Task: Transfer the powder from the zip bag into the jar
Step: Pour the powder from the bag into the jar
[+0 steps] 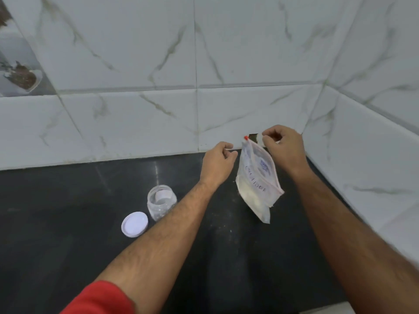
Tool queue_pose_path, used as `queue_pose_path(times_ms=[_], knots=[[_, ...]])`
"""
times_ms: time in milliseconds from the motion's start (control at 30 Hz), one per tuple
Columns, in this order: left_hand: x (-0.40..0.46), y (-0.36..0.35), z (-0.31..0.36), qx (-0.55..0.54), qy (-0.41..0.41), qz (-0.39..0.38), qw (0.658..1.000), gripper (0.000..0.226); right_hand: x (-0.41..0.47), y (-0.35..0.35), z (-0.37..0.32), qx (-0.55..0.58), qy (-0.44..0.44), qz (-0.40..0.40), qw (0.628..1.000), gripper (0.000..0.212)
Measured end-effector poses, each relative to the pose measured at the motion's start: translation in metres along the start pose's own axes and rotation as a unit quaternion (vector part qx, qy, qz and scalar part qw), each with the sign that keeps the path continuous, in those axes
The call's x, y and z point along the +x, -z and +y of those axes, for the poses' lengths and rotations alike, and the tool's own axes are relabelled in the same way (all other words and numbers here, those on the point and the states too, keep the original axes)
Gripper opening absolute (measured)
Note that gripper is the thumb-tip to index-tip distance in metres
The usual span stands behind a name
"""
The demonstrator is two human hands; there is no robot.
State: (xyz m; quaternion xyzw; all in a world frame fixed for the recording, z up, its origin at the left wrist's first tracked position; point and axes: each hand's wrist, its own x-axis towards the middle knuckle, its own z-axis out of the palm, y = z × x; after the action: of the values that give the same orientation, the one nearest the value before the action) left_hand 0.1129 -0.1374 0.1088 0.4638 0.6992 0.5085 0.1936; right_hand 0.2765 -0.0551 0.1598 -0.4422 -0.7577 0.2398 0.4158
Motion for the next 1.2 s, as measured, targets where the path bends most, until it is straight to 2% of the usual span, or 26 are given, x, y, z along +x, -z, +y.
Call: queue_pose_path(times_ms=[67, 133, 233, 300, 467, 567, 700, 933, 1067, 1167, 1200], knots=[[0.007, -0.017, 0.013, 0.030, 0.010, -0.014, 0.999, 0.027, 0.013, 0.011, 0.014, -0.048, -0.029, -0.011, 0.998, 0.008], [0.012, -0.032, 0.022, 0.063, 0.027, -0.019, 0.997, 0.031, 0.023, 0.016, 0.029, -0.100, -0.074, -0.055, 0.991, 0.004], [0.014, -0.049, 0.028, 0.110, 0.045, -0.011, 0.993, 0.031, 0.027, 0.017, 0.042, -0.157, -0.106, -0.132, 0.973, 0.027], [0.013, -0.058, 0.027, 0.127, 0.058, -0.010, 0.990, 0.033, 0.025, 0.015, 0.047, -0.170, -0.107, -0.169, 0.965, 0.031], [0.008, -0.070, 0.031, 0.138, 0.095, -0.013, 0.986, 0.043, 0.020, 0.006, 0.057, -0.215, -0.119, -0.240, 0.939, 0.015], [0.007, -0.072, 0.035, 0.147, 0.108, -0.012, 0.983, 0.033, 0.024, 0.004, 0.057, -0.223, -0.100, -0.239, 0.940, 0.003], [0.011, -0.064, 0.036, 0.167, 0.098, 0.006, 0.981, 0.009, 0.037, 0.007, 0.055, -0.228, -0.077, -0.242, 0.940, 0.010], [0.019, -0.031, 0.038, 0.167, 0.097, 0.019, 0.981, 0.015, 0.065, 0.023, 0.047, -0.218, -0.063, -0.229, 0.947, 0.016], [0.029, -0.014, 0.043, 0.197, 0.083, 0.044, 0.976, 0.017, 0.073, 0.030, 0.042, -0.197, -0.055, -0.152, 0.967, 0.018], [0.032, -0.007, 0.044, 0.226, 0.095, 0.040, 0.969, 0.019, 0.068, 0.026, 0.036, -0.202, -0.043, -0.275, 0.939, 0.016], [0.034, -0.006, 0.043, 0.228, 0.096, 0.039, 0.968, 0.019, 0.068, 0.026, 0.035, -0.198, -0.041, -0.274, 0.940, 0.016]])
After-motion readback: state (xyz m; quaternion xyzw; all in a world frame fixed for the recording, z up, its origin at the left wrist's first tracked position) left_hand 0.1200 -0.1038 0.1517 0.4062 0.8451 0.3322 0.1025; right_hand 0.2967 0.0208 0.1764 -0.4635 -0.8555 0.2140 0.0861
